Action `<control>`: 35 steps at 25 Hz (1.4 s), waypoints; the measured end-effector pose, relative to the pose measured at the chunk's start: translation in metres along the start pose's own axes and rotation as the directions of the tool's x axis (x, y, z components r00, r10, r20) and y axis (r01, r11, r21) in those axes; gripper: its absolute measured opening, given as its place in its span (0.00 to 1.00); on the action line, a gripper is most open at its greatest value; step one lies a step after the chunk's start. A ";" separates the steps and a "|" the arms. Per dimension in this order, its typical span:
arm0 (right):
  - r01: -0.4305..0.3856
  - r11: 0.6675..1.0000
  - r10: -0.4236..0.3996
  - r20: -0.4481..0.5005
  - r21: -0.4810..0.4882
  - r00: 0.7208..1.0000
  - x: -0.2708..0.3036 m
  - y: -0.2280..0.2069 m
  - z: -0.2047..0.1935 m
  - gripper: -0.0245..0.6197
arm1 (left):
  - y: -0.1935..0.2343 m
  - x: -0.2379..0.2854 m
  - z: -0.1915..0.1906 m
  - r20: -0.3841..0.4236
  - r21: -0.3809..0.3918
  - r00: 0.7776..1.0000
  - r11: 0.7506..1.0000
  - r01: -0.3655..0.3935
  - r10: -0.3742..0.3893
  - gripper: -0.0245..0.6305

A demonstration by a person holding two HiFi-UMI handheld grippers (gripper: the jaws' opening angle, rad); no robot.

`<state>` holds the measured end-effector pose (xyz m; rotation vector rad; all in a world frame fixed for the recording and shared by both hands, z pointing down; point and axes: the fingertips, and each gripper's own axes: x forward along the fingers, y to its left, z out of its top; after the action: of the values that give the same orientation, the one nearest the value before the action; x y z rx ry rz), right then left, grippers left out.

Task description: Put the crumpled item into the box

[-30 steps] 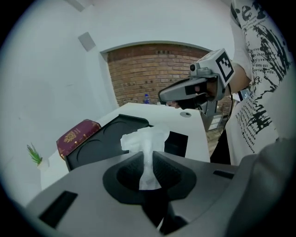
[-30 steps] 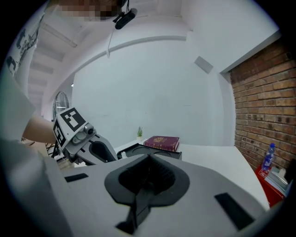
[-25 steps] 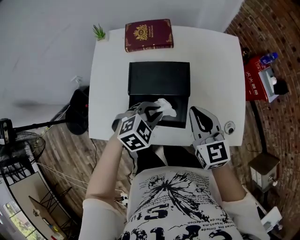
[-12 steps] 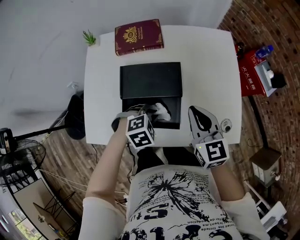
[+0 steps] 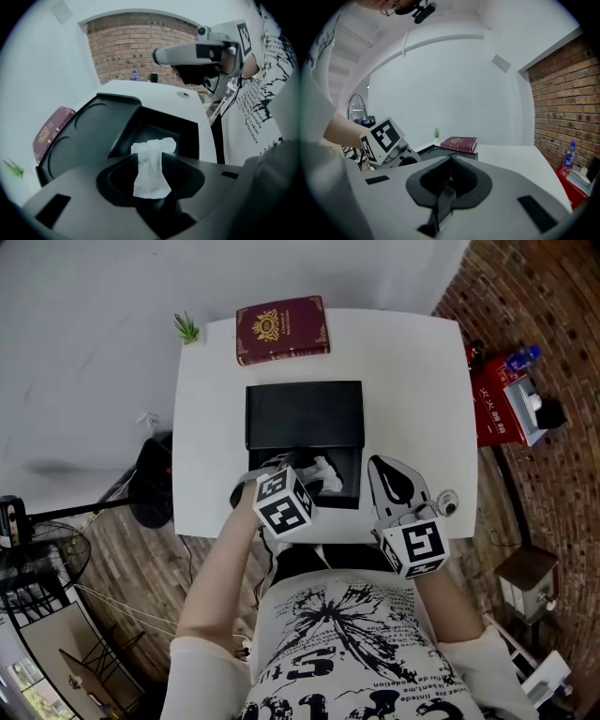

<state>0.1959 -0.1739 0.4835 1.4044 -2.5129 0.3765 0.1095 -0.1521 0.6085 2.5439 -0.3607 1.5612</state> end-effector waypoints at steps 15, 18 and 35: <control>-0.020 0.996 0.022 0.024 -0.089 0.999 0.005 0.046 0.056 0.06 | 0.040 -0.156 0.025 0.384 -0.263 0.881 0.947 -0.182 0.276 0.21; -0.005 0.996 0.009 0.049 -0.092 0.999 0.006 0.057 0.072 0.06 | 0.048 -0.197 0.026 0.442 -0.303 0.822 0.922 -0.240 0.359 0.18; 0.106 0.983 -0.085 0.145 -0.149 0.986 -0.012 0.076 0.121 0.06 | 0.059 -0.313 0.006 0.641 -0.520 0.501 0.809 -0.273 0.581 0.06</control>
<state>0.1270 -0.1665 0.3583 1.5293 -2.5059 0.0637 -0.0372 -0.1693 0.3262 2.7719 -1.3471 0.2180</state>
